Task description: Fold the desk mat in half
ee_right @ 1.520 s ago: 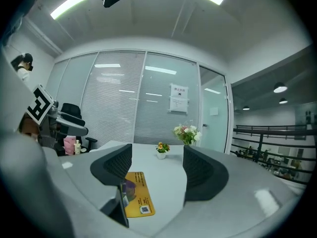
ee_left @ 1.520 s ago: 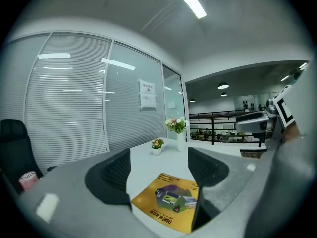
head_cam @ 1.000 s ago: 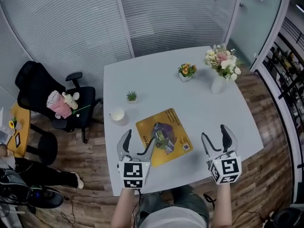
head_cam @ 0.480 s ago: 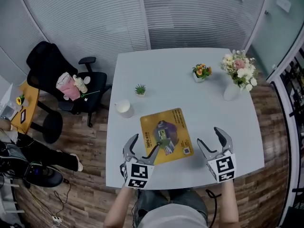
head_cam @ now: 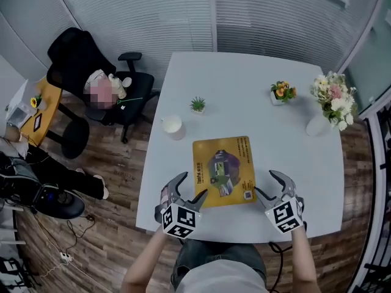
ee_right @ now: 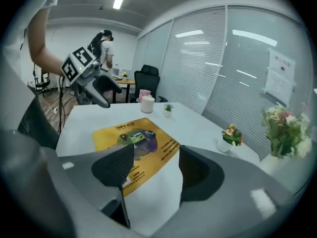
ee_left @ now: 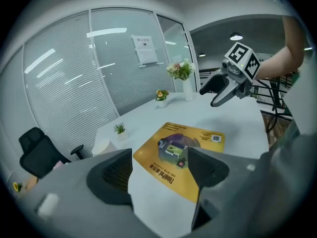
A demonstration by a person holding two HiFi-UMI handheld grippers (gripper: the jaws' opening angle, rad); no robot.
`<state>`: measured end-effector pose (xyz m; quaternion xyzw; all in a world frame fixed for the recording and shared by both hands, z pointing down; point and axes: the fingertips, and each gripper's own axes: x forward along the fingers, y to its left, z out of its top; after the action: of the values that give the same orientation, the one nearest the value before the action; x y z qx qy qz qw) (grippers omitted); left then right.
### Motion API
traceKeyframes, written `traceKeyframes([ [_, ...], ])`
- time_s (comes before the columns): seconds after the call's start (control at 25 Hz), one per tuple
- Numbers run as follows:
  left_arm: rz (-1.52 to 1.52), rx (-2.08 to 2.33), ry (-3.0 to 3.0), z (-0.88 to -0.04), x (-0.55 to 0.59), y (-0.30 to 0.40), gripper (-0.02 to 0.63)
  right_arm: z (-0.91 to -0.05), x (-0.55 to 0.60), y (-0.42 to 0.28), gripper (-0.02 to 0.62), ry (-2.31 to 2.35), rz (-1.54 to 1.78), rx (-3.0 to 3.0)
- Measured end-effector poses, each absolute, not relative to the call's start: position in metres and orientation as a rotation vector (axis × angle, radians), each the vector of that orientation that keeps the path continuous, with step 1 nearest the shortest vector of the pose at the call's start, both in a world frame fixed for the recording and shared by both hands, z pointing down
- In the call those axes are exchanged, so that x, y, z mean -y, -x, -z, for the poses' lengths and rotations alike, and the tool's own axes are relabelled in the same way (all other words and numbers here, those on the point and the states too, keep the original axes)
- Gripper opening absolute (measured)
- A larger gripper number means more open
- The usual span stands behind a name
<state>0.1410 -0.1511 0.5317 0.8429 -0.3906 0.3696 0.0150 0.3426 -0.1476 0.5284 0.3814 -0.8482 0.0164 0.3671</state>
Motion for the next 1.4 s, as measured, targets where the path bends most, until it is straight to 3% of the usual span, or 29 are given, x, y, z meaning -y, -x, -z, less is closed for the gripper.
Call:
traceKeyframes([
  [0.32, -1.335, 0.965, -2.626, -0.573, 0.13, -0.141, 0.351, -0.587, 0.119, -0.332, 0.304, -0.582, 0.168, 1.986],
  [0.8, -1.529, 0.585, -2.689, -0.626, 0.099, -0.149, 0.351, -0.646, 0.089, -0.326, 0.302, -0.221, 0.154, 1.857],
  [1.4, -1.552, 0.349, -2.654, -0.659, 0.078, -0.148, 0.351, -0.668, 0.086, -0.332, 0.292, -0.045, 0.138, 1.775],
])
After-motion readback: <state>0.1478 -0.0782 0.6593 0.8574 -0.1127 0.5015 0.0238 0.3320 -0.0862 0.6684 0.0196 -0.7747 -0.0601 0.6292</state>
